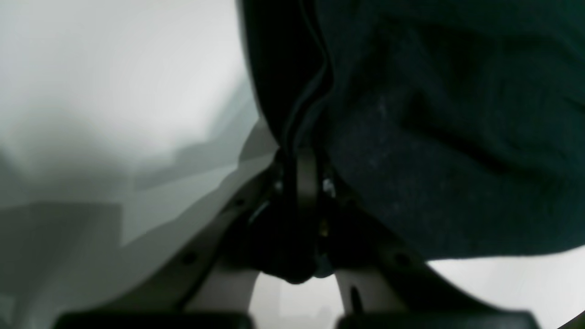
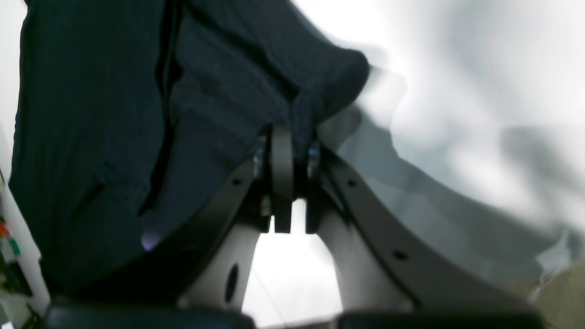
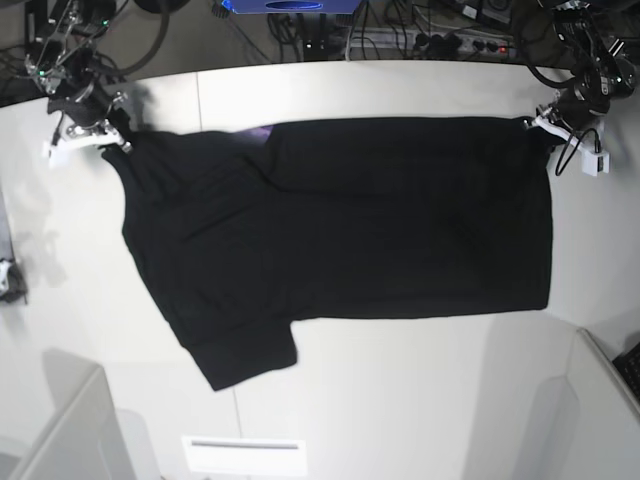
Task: Fold the T-shirt properly
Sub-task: 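Regrasp the collar edge with both grippers and drag the shirt toward the robot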
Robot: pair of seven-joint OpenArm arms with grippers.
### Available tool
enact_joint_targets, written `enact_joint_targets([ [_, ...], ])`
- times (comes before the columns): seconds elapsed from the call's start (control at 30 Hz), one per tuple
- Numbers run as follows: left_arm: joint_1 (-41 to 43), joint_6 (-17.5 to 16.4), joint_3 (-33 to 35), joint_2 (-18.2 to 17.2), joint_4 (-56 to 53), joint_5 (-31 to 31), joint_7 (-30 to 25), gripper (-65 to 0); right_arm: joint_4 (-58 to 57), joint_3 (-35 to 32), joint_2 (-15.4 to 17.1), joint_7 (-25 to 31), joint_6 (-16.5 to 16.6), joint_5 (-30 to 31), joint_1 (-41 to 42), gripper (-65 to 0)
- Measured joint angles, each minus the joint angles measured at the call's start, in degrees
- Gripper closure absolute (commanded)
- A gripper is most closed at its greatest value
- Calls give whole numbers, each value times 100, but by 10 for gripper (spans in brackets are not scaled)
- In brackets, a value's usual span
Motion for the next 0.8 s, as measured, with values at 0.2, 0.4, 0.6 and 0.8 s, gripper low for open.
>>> enact_joint_targets([
  [0.2, 345, 0, -11, 11, 326, 90, 68, 0, 439, 262, -103, -44, 2, 9, -452, 0],
  [0.4, 444, -2, -11, 11, 382, 81, 66, 0, 509, 570, -225, -271, 2, -4, -586, 0],
  [0.6, 586, -4, -11, 2, 396, 46, 35, 0, 520, 590, -225, -387, 2, 17, -710, 0],
  [0.8, 754, -4, -22, -2, 404, -7, -20, 0, 520, 590, -223, -424, 0, -24, -782, 0],
])
